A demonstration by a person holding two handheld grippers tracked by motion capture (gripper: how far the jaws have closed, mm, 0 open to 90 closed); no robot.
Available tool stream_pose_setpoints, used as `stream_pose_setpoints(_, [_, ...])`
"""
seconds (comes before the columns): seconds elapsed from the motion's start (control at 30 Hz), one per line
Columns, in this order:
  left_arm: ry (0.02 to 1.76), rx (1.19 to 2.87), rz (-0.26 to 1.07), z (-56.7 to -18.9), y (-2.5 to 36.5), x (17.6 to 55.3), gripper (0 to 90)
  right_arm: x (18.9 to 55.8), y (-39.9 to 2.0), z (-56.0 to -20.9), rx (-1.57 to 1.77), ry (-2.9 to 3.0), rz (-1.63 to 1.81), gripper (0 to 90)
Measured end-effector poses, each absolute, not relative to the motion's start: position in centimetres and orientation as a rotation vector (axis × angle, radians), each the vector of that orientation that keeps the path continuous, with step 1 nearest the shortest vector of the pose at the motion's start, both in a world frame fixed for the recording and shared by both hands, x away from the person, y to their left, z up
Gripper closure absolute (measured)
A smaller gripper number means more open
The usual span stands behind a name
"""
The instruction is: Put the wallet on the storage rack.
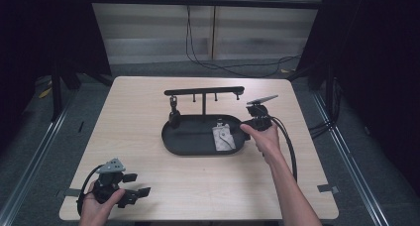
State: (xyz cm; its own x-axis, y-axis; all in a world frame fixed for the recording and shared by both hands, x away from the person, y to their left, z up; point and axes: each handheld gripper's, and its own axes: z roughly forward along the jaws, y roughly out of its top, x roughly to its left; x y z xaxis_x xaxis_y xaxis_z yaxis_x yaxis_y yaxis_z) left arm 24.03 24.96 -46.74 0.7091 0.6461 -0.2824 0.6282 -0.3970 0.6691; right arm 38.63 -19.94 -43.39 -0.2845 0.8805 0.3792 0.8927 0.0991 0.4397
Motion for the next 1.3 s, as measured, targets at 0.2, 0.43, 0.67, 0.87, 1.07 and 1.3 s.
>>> stream_pose_setpoints(0.2, [0.992, 2.097, 0.035, -46.8, 25.2, 24.0, 22.4, 37.4, -20.9, -43.9, -1.853, -2.324, -1.006, 27.9])
stream_pose_setpoints(0.43, [0.997, 2.099, 0.045, -46.8, 25.3, 24.0, 22.4, 35.6, -22.5, -44.8, -1.881, -2.327, -1.038, 27.2])
stream_pose_setpoints(0.67, [1.017, 2.083, 0.034, -46.8, 25.5, 23.9, 22.5, 33.5, -23.8, -44.7, -1.882, -2.343, -1.124, 26.7])
stream_pose_setpoints(0.87, [1.012, 2.084, 0.042, -46.7, 25.4, 23.9, 22.5, 31.9, -24.5, -45.0, -1.894, -2.361, -1.15, 26.6])
stream_pose_setpoints(1.07, [1.012, 2.083, 0.038, -46.7, 25.5, 23.9, 22.5, 30.1, -25.3, -44.7, -1.875, -2.39, -1.161, 25.0])
stream_pose_setpoints(1.3, [1.008, 2.081, 0.039, -46.7, 25.4, 23.8, 22.4, 27.7, -26.8, -44.8, -1.92, -2.408, -1.167, 24.5])
